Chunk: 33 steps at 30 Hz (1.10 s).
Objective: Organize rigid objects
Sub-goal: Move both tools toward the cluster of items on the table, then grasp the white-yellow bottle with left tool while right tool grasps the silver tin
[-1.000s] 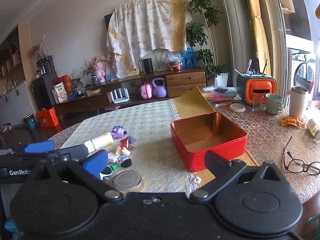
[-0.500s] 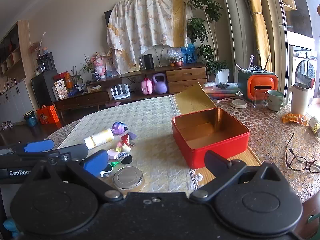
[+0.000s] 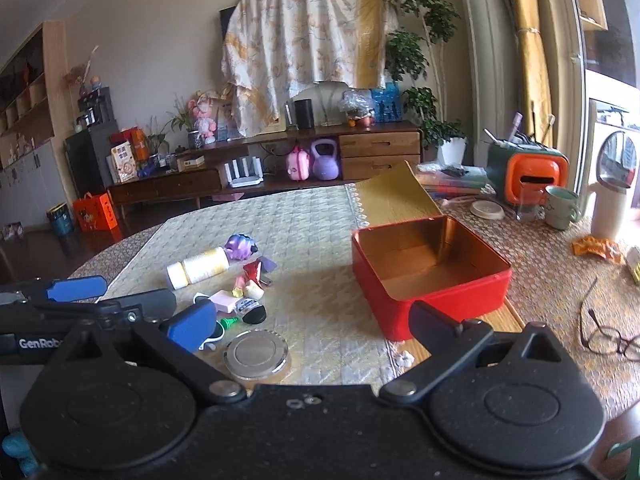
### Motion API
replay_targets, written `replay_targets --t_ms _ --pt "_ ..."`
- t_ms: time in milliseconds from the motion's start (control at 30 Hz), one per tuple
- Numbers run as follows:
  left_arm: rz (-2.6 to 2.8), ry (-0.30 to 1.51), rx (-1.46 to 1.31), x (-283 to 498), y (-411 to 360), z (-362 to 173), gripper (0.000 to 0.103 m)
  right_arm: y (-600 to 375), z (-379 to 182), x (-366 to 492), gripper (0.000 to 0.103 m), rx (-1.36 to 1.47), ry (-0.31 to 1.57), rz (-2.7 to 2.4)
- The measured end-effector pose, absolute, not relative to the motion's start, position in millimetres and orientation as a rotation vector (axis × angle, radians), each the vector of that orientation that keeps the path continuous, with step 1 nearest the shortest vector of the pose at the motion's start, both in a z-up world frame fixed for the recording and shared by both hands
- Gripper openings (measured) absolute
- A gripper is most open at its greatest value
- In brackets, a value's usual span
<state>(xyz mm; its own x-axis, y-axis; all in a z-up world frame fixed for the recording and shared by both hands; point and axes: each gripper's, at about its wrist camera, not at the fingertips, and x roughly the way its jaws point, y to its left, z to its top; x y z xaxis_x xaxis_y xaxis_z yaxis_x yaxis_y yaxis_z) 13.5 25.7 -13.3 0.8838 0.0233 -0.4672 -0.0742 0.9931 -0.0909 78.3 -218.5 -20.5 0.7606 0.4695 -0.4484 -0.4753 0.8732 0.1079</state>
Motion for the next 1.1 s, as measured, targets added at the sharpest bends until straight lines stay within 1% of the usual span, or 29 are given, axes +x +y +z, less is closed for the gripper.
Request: replay_targets --t_ms 233,467,600,800,1100 --pt "0.129 0.539 -0.192 38.3 70.4 -32.7 0.103 -191.8 -31.6 91.8 0.102 -0.094 0.514 0.576" --pt "0.218 0.491 -0.123 85.5 122.2 -43.2 0.103 -161.1 -56.9 113.2 0.101 -0.197 0.584 0.675" --pt "0.222 0.531 -0.123 120.0 146.4 -53.2 0.103 -150.0 -70.4 123.1 0.101 -0.239 0.631 0.713" --pt "0.174 0.601 -0.057 172.7 164.1 -74.7 0.103 -136.4 -90.4 141.6 0.1 -0.273 0.712 0.76" --pt "0.108 0.661 -0.033 216.8 185.7 -107.8 0.103 -121.7 -121.3 165.2 0.098 -0.316 0.788 0.784"
